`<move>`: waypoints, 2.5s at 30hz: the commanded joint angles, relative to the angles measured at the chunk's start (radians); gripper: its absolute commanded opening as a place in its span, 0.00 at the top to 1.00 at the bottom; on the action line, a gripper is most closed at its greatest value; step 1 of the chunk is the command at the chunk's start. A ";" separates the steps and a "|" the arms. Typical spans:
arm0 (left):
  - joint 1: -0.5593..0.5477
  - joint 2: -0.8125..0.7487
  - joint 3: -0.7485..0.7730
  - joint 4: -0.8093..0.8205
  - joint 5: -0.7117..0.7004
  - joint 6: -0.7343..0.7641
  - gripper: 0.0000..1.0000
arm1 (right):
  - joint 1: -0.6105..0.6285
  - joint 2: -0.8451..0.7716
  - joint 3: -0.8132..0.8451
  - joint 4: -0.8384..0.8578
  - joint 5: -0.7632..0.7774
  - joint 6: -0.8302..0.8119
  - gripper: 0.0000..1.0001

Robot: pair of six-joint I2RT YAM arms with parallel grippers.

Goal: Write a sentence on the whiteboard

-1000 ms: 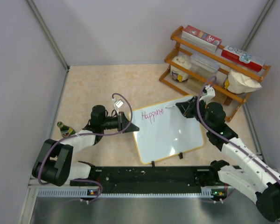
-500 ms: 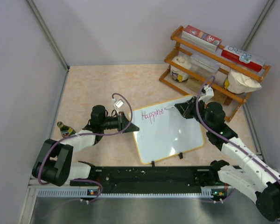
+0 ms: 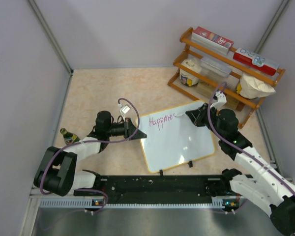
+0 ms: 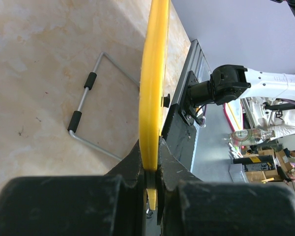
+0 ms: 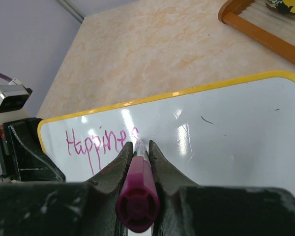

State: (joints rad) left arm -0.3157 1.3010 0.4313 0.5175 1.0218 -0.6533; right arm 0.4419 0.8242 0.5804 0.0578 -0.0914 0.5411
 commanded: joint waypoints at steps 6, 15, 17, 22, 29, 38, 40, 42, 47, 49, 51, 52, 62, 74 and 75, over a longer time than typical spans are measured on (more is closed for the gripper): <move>-0.011 0.024 -0.031 -0.008 -0.019 0.058 1.00 | -0.012 -0.004 -0.017 0.016 -0.048 -0.026 1.00; -0.011 0.023 -0.032 -0.002 -0.020 0.055 1.00 | -0.012 0.018 -0.005 0.059 -0.067 0.029 1.00; -0.011 0.024 -0.034 -0.002 -0.019 0.055 1.00 | -0.014 0.012 0.006 0.063 -0.070 0.045 1.00; -0.011 0.027 -0.032 -0.001 -0.020 0.055 1.00 | -0.048 -0.011 0.021 0.099 -0.122 0.086 1.00; -0.011 0.027 -0.029 0.001 -0.016 0.055 1.00 | -0.074 -0.033 0.042 0.077 -0.077 0.072 1.00; -0.011 0.020 -0.026 -0.010 -0.014 0.060 1.00 | -0.103 0.001 0.030 0.096 -0.073 0.085 1.00; -0.011 0.020 -0.025 -0.017 -0.014 0.063 1.00 | -0.111 0.001 0.027 0.103 -0.073 0.089 1.00; -0.011 0.018 -0.025 -0.020 -0.014 0.066 1.00 | -0.115 0.006 0.026 0.106 -0.070 0.089 1.00; -0.011 0.018 -0.020 -0.024 -0.012 0.066 1.00 | -0.117 0.029 0.016 0.123 -0.073 0.088 1.00; -0.011 0.020 -0.019 -0.024 -0.012 0.067 1.00 | -0.118 0.033 0.012 0.128 -0.083 0.088 1.00; -0.011 0.021 -0.017 -0.025 -0.012 0.067 1.00 | -0.118 0.036 0.010 0.125 -0.094 0.085 1.00; -0.011 0.021 -0.017 -0.024 -0.012 0.067 1.00 | -0.118 0.036 0.009 0.125 -0.097 0.083 1.00; -0.011 0.026 -0.019 -0.024 -0.015 0.069 1.00 | -0.117 0.039 -0.005 0.102 -0.130 0.069 1.00; -0.011 0.029 -0.022 -0.020 -0.017 0.067 1.00 | -0.117 -0.017 -0.034 0.034 -0.085 0.030 1.00; -0.011 0.027 -0.022 -0.017 -0.017 0.066 1.00 | -0.117 -0.020 -0.036 0.031 -0.080 0.025 1.00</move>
State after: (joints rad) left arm -0.3149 1.3075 0.4240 0.5388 1.0245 -0.6567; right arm 0.3370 0.8280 0.5499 0.1101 -0.2035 0.6033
